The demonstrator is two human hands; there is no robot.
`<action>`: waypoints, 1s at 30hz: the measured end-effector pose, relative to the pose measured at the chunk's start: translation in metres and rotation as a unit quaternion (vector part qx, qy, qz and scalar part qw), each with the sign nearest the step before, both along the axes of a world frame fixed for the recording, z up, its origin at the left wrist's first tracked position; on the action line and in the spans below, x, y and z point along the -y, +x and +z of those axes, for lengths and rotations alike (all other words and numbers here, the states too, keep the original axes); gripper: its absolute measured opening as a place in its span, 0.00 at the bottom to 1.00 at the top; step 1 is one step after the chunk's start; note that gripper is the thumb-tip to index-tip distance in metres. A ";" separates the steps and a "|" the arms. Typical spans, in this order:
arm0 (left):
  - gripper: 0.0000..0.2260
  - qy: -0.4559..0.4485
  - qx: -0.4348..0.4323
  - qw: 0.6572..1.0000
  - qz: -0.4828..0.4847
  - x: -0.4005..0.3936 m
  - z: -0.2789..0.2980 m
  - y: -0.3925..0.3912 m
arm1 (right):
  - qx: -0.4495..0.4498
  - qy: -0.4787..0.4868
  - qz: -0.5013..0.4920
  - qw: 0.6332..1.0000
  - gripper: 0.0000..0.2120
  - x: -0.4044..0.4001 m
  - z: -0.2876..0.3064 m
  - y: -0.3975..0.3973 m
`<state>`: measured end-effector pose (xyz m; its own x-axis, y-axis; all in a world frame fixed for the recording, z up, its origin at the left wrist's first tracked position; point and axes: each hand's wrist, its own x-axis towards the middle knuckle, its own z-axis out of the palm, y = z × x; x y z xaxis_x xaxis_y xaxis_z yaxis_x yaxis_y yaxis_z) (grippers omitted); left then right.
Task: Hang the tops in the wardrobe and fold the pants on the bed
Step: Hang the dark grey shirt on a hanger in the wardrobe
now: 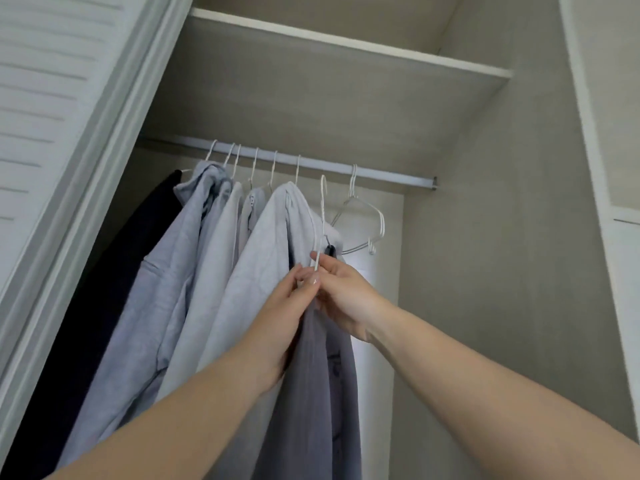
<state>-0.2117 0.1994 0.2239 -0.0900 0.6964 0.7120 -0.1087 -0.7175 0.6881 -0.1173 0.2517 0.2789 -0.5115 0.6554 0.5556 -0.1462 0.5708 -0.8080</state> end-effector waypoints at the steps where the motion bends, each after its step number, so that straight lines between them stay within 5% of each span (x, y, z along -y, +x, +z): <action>1: 0.12 0.004 0.000 1.000 0.021 -0.003 0.007 -0.002 | -0.014 -0.011 0.014 1.000 0.24 -0.007 0.005 -0.005; 8: 0.14 0.069 -0.007 0.996 0.061 -0.057 0.049 -0.026 | -0.055 -0.005 0.037 0.998 0.05 -0.074 0.067 -0.039; 20: 0.19 0.145 -0.071 0.980 0.114 -0.139 0.101 -0.039 | -0.148 0.040 0.028 0.988 0.09 -0.167 0.174 -0.068; 30: 0.21 0.118 -0.049 0.986 0.104 -0.150 0.091 -0.037 | -0.168 0.038 0.000 0.985 0.06 -0.200 0.153 -0.073</action>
